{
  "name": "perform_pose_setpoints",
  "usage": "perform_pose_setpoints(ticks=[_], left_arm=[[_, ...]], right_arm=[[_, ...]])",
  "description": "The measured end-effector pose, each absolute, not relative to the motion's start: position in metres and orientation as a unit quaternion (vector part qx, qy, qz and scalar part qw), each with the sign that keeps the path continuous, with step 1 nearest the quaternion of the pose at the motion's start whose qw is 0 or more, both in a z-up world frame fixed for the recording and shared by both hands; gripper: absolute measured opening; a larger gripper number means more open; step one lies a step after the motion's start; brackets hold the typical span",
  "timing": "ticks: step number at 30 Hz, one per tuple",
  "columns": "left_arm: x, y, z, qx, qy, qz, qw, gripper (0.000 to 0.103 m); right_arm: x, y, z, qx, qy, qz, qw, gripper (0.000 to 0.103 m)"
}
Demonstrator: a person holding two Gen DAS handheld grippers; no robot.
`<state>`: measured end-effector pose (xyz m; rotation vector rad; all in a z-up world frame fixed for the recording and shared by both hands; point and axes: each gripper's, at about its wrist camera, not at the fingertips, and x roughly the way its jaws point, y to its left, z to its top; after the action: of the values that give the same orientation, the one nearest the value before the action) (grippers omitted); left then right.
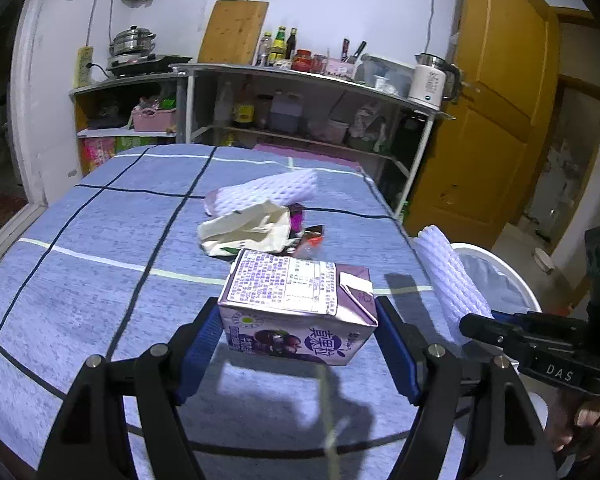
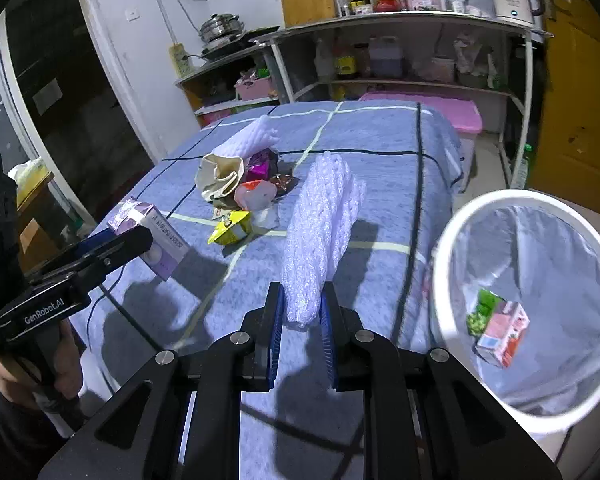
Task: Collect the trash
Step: 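Carry the foam net and milk carton over the bin and release both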
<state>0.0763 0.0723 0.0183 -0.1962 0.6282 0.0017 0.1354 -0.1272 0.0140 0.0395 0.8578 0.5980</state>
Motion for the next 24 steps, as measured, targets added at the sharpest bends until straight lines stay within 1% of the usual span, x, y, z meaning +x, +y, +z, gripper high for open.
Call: perform_pose_setpoints(ticks=[10, 24], left_arm=[[0.068, 0.037, 0.029, -0.084, 0.301, -0.034, 0.949, 0.076], [0.086, -0.012, 0.034, -0.064, 0.307, -0.093, 0.945, 0.077]], right_arm=[[0.109, -0.164, 0.023, 0.030, 0.394, 0.264, 0.880, 0.019], [0.102, -0.209, 0.024, 0.047, 0.390, 0.220, 0.893, 0.019]])
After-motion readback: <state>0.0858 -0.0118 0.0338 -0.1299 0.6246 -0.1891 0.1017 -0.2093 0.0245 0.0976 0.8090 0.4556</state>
